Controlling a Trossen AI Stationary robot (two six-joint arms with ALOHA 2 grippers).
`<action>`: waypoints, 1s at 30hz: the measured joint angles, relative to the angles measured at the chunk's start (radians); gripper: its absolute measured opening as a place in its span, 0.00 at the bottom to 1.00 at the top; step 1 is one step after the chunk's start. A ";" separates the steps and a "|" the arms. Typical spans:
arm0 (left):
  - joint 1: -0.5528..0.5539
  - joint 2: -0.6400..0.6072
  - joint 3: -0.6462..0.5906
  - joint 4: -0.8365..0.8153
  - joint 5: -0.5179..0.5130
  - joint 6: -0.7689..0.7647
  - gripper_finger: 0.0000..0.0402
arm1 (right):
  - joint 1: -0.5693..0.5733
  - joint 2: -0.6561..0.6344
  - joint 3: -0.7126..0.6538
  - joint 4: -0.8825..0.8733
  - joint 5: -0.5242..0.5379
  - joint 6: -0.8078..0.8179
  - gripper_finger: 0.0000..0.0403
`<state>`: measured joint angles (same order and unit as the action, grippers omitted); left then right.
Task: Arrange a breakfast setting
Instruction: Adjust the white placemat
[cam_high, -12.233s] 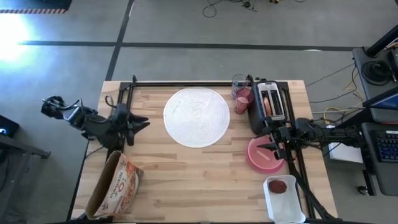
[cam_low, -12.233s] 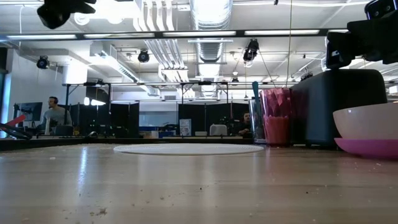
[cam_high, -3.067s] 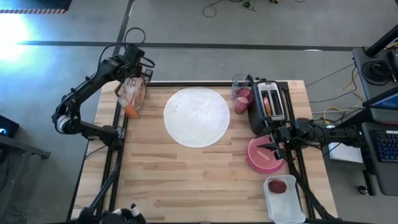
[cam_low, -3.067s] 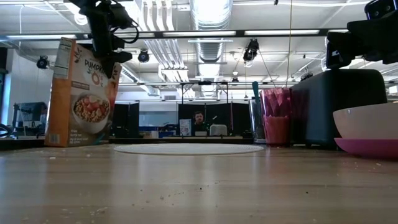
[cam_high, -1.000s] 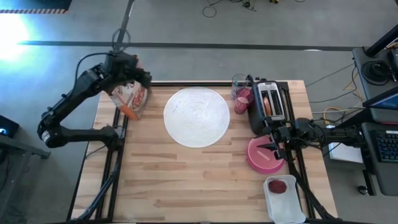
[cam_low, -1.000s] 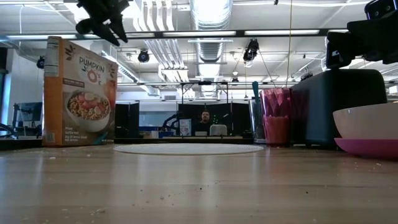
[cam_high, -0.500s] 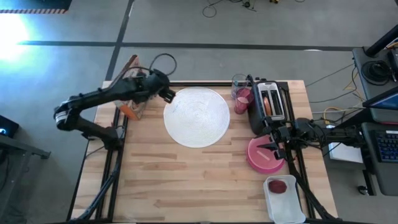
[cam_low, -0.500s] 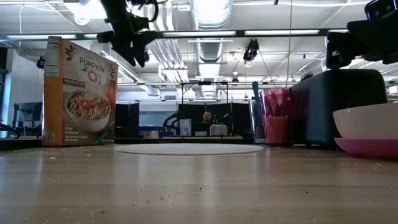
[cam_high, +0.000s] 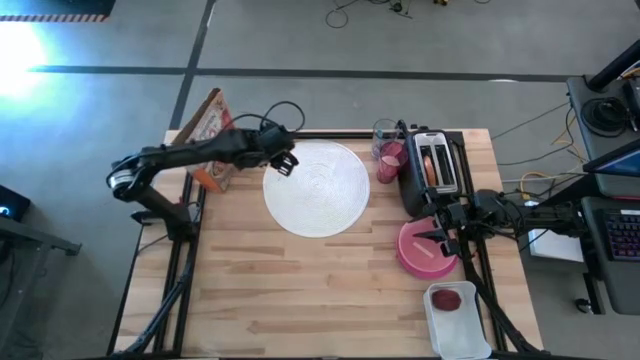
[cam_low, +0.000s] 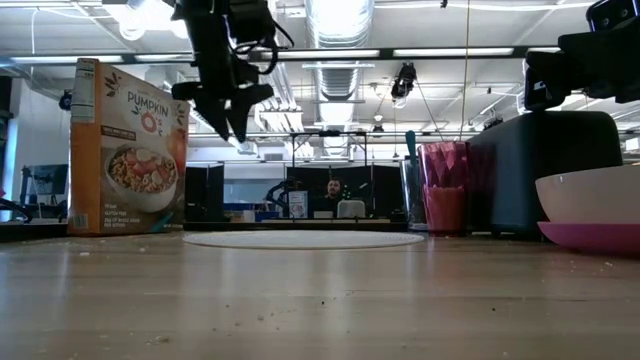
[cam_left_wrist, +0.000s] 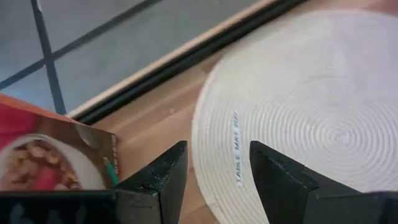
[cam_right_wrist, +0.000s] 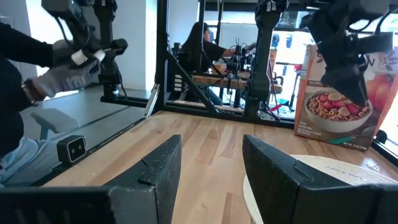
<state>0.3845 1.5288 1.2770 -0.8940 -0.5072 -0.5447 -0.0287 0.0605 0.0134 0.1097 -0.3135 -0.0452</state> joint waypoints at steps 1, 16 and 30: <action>-0.001 0.016 0.000 0.008 0.002 0.004 0.39 | 0.000 0.000 0.000 0.000 0.000 0.000 0.40; -0.024 0.219 -0.004 0.063 0.062 0.006 0.38 | 0.000 0.000 0.000 0.000 0.000 0.000 0.40; -0.127 0.354 -0.004 0.187 0.080 -0.059 0.30 | 0.000 0.000 0.000 0.000 0.000 0.000 0.40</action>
<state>0.2575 1.8832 1.2732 -0.7065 -0.4271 -0.6036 -0.0288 0.0608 0.0135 0.1097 -0.3138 -0.0448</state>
